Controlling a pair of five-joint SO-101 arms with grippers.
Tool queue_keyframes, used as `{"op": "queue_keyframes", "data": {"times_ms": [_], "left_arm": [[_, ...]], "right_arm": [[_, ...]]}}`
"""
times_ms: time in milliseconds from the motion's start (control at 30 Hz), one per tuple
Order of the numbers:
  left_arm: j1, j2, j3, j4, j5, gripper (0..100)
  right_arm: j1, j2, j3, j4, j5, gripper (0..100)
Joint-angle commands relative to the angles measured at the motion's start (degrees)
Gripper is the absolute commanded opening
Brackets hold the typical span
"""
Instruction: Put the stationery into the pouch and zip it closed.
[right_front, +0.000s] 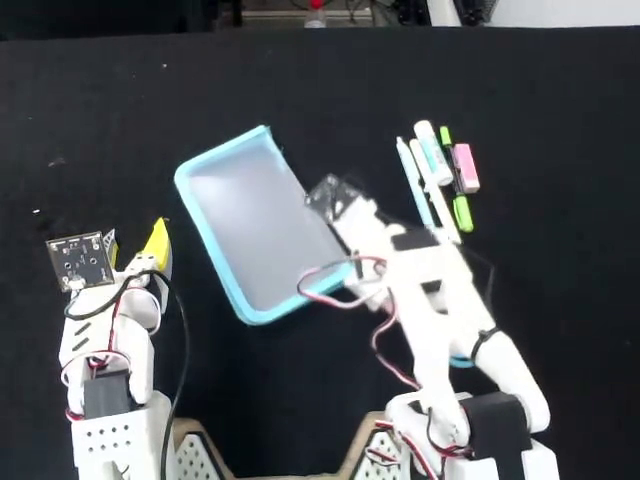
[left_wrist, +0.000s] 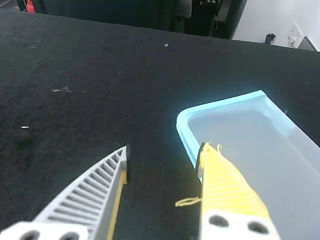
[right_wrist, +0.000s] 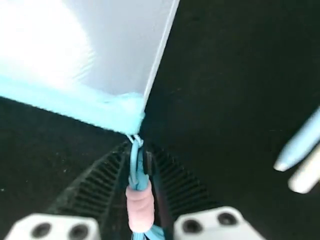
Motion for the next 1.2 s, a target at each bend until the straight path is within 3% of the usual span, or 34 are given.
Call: {"op": "queue_keyframes", "data": {"times_ms": [0,333,567,767,1000,1167], "left_arm": [[-0.13,0.35,1.10,-1.05,-0.35,23],[5.32,-0.09,1.10,0.26,-0.44,23],[8.48,-0.18,1.10,0.18,2.29,24],[11.82,-0.18,1.10,0.18,4.92,24],[19.30,-0.18,1.10,2.99,-0.44,23],[18.95,-0.18,0.92,2.99,2.37,24]], "right_arm": [[0.97,-1.80,-12.70,7.12,-0.62,1.0],[-1.49,-13.14,-21.32,14.51,-0.62,1.0],[-15.21,-30.37,-21.14,19.43,-0.97,1.0],[-21.89,-33.27,-20.97,18.73,-1.05,1.0],[-22.33,-33.19,-21.76,5.27,-1.67,1.0],[-24.70,-33.36,-20.53,-3.52,-10.99,1.0]]}}
